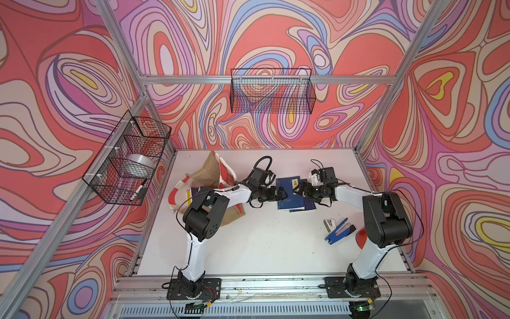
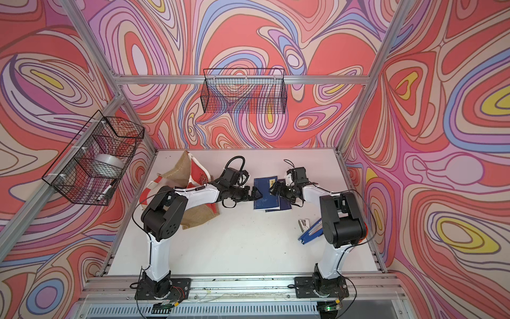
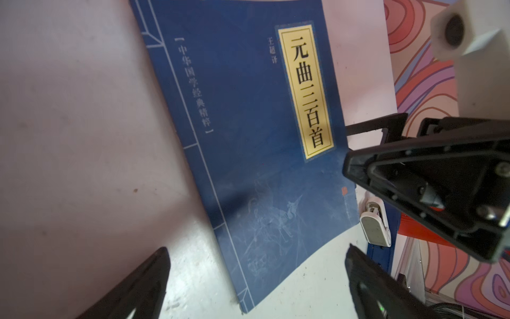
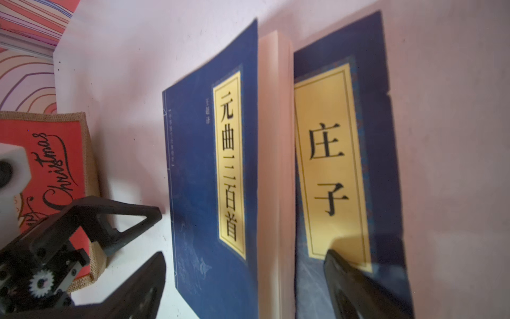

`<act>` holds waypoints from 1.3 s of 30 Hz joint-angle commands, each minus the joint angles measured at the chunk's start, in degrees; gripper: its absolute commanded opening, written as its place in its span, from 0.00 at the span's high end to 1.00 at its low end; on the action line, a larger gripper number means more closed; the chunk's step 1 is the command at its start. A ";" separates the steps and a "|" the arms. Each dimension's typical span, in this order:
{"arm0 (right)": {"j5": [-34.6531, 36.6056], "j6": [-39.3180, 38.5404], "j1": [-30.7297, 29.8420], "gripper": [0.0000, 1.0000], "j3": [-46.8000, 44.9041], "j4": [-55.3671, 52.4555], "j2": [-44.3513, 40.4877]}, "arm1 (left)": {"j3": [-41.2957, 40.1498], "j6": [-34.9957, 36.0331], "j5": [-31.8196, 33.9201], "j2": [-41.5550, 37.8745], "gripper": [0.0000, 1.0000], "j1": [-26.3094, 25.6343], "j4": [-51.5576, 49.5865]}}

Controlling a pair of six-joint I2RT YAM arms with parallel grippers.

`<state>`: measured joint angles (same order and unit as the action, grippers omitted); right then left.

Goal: Put the books into the canvas bag
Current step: Pick up the book from the book.

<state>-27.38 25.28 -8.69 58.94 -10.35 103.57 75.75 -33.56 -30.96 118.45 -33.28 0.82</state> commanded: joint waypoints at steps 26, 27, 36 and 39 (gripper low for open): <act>-13.59 9.91 -1.68 0.73 -5.93 16.21 4.48 | -8.28 -4.98 -5.66 -0.94 0.00 2.72 14.15; -13.52 10.13 -1.68 0.77 -6.10 16.55 3.87 | -8.73 -4.81 -6.17 -1.51 0.00 3.06 14.52; -19.91 10.24 -0.65 0.93 -9.66 27.04 -0.73 | -12.96 -5.77 -14.99 -5.55 0.00 6.88 21.31; -26.14 10.51 -0.66 0.92 -10.44 31.88 -1.01 | -13.69 -5.55 -17.55 -6.36 0.00 7.50 22.95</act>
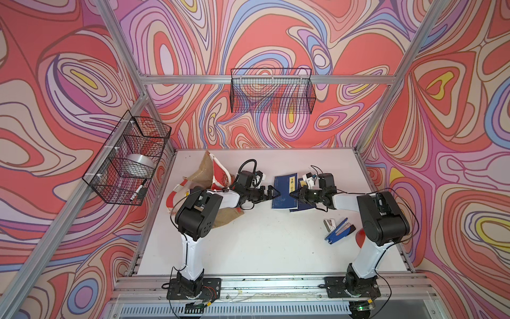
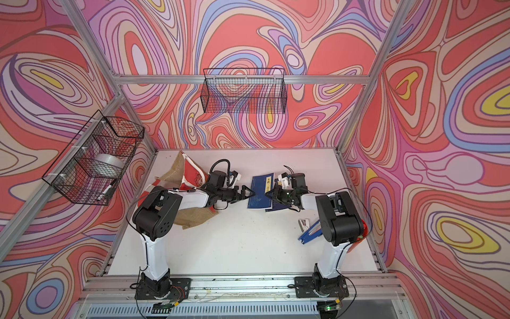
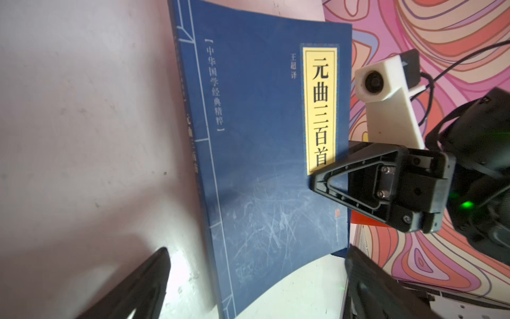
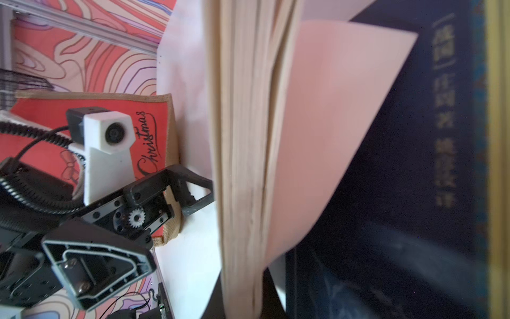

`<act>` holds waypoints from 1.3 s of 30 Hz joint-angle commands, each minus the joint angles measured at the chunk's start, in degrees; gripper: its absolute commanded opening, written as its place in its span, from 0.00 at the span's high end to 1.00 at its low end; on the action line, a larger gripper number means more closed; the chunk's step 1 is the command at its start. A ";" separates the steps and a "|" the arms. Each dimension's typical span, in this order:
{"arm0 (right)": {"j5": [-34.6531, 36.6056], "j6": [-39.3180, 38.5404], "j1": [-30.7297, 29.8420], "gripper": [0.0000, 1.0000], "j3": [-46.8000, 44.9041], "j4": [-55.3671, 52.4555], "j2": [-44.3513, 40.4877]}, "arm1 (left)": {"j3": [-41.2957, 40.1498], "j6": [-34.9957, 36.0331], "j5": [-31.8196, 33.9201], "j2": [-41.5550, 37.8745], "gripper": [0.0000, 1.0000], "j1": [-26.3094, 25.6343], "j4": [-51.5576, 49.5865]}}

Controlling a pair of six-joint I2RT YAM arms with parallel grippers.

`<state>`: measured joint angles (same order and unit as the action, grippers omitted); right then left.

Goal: Put the books into the canvas bag
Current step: Pick up the book from the book.

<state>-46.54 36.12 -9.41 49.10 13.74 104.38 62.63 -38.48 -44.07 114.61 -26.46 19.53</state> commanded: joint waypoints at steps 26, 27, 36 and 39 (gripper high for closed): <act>-15.12 -4.49 0.18 0.54 -2.57 7.22 -12.66 | 3.09 0.45 -5.53 -14.63 1.00 -0.67 -0.23; -13.86 -4.40 0.18 0.45 -2.61 7.18 -13.75 | 3.73 2.06 -3.82 -16.93 1.00 -0.61 -3.52; -4.74 -8.70 -3.22 0.09 7.97 -6.27 -15.57 | 16.40 20.44 19.84 -42.58 1.00 1.19 -42.45; 2.98 -13.32 -9.76 0.07 17.74 -18.17 -12.24 | 20.02 23.51 29.25 -48.65 1.00 1.85 -51.57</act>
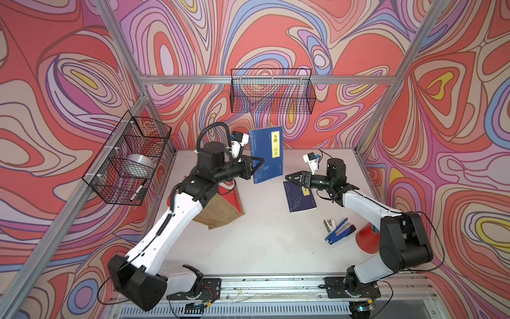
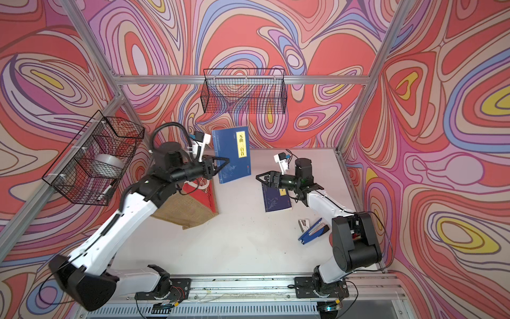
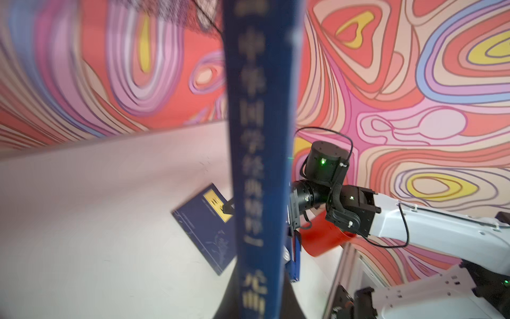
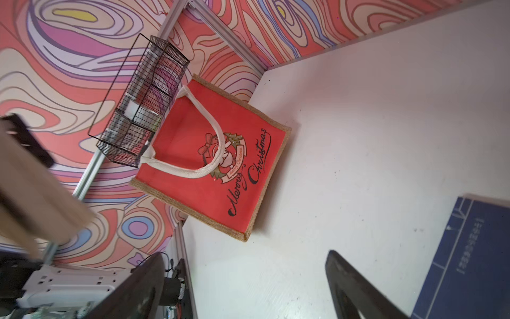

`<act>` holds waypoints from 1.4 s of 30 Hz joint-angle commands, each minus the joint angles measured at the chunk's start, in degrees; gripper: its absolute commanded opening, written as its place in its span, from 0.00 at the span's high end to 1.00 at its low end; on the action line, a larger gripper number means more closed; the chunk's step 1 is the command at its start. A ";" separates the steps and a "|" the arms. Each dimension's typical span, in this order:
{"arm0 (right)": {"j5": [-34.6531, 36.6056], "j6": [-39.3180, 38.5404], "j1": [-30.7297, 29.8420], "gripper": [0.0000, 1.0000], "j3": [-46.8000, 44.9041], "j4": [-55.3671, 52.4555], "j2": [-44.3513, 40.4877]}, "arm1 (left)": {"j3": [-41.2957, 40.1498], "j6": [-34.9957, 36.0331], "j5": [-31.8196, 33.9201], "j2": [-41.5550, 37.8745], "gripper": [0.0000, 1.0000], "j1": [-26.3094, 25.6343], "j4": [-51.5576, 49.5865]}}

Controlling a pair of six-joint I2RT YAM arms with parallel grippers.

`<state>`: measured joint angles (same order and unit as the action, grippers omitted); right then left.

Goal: Put the books into the canvas bag
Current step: Pick up the book from the book, then place the book in the canvas bag.

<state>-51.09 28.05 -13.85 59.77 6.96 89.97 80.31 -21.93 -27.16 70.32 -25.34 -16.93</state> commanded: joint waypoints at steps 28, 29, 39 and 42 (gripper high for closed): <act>43.76 -8.87 -34.53 0.18 91.39 -53.44 50.34 | -7.49 22.28 61.79 -30.22 1.00 0.97 -22.12; 44.10 -9.23 -34.78 0.21 91.48 -53.99 50.25 | -7.78 22.37 61.80 -30.32 1.00 0.93 -21.93; 49.36 -13.84 -35.40 0.69 92.15 -60.11 48.38 | -11.15 21.21 58.11 -28.92 1.00 1.20 -18.24; 49.90 -14.08 -35.39 0.84 91.54 -60.09 47.26 | -12.79 20.72 55.97 -28.12 1.00 1.36 -15.69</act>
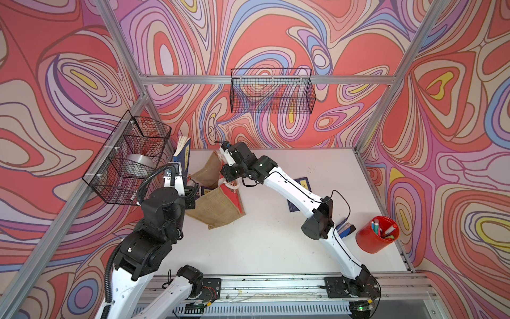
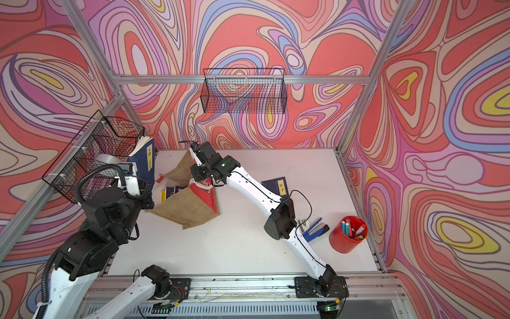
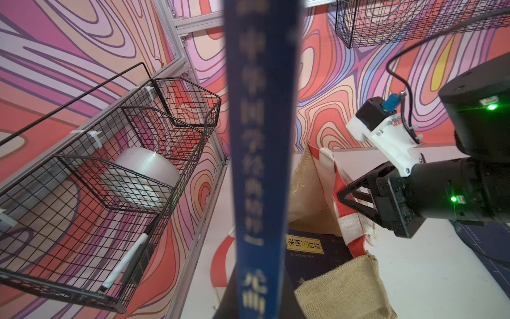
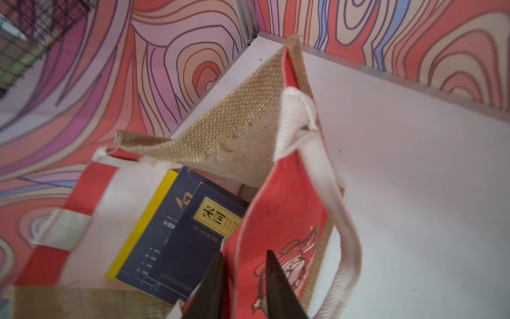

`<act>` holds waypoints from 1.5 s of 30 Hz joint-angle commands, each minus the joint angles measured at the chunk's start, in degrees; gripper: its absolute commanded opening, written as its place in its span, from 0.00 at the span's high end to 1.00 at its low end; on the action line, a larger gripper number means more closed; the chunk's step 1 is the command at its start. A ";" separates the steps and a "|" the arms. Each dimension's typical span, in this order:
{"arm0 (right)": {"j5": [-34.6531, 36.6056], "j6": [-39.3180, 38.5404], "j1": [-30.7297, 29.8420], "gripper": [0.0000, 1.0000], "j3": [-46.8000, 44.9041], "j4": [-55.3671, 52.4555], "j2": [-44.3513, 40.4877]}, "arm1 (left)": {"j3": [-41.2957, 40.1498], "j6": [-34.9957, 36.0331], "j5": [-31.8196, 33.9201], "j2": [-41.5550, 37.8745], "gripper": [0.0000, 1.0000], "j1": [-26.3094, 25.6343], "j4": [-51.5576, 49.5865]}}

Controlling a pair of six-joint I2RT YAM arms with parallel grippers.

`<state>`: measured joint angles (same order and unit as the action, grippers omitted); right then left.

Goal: Put the books into the canvas bag
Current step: Place the book in the canvas bag.

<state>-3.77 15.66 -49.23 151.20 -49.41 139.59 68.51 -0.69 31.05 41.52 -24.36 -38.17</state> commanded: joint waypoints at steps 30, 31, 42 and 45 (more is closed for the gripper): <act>-10.69 0.77 0.81 1.00 -38.79 23.30 -24.42 | -27.19 -19.50 -33.25 9.15 1.00 10.59 40.98; -10.39 0.94 0.90 1.00 -39.04 23.39 -24.76 | -27.90 -19.97 -33.19 9.13 1.00 10.60 41.07; -9.48 0.69 2.02 1.00 -38.52 22.60 -25.26 | -32.82 -21.40 -33.57 3.97 0.59 9.07 36.03; -9.50 0.56 2.36 1.00 -38.61 22.85 -25.51 | -32.92 -21.50 -33.85 1.45 0.23 9.09 34.37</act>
<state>-12.95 16.64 -47.57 112.01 -27.83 117.14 35.86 -21.47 -1.93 45.10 -14.98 -1.54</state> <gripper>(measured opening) 0.041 0.629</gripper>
